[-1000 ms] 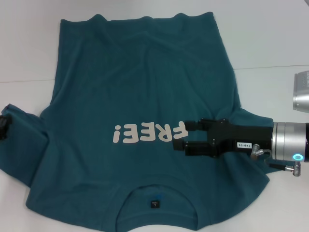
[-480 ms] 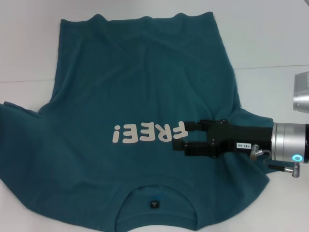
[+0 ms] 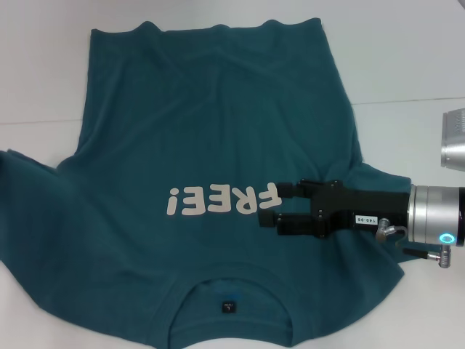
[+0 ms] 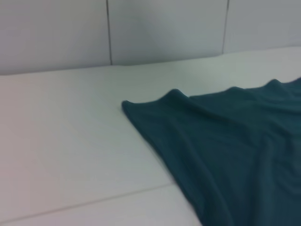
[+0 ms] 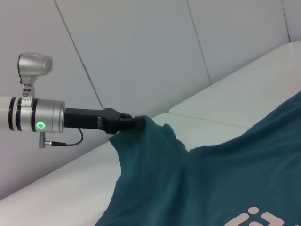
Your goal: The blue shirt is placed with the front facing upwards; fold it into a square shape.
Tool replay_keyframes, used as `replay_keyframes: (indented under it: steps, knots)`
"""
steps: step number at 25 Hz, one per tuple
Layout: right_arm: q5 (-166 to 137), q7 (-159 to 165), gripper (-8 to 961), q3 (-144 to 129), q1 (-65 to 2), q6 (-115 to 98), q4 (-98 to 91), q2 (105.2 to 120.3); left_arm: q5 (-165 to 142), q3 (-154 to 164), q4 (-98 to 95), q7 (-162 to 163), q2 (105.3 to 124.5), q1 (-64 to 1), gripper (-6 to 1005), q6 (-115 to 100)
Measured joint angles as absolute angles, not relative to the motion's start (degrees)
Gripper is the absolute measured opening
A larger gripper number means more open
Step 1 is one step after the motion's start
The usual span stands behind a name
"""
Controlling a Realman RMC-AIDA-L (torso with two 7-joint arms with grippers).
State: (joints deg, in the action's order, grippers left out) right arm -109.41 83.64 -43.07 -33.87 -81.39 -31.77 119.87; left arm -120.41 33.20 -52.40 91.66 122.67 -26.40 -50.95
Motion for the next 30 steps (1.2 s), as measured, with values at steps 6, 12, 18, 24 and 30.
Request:
replay_keyframes:
  steps: [6,12,18,24,30]
  knots:
    - [-109.41,83.54,883,-43.07,-33.92,-81.50,-31.78,119.87,-120.41,35.35,-53.35,93.02,123.90,-25.16,5,-53.30]
    - [-109.42,83.47,883,-43.07,-33.93,-81.63,-31.78,119.87,-119.73,36.18,-55.76,97.12,123.94,-24.89,9,-63.96]
    - [-109.47,83.33,883,-43.08,-33.72,-81.65,-31.82,119.87,-117.95,37.20,-55.02,99.08,124.05,-26.76,12,-70.43]
    - [-109.72,83.25,883,-43.16,-33.42,-81.64,-31.37,119.87,-116.00,39.90,-48.78,99.23,124.06,-29.62,14,-69.89]
    - [-109.78,83.24,883,-43.40,-33.33,-81.60,-31.21,119.87,-114.87,39.42,-45.41,100.06,124.11,-31.06,65,-69.09]
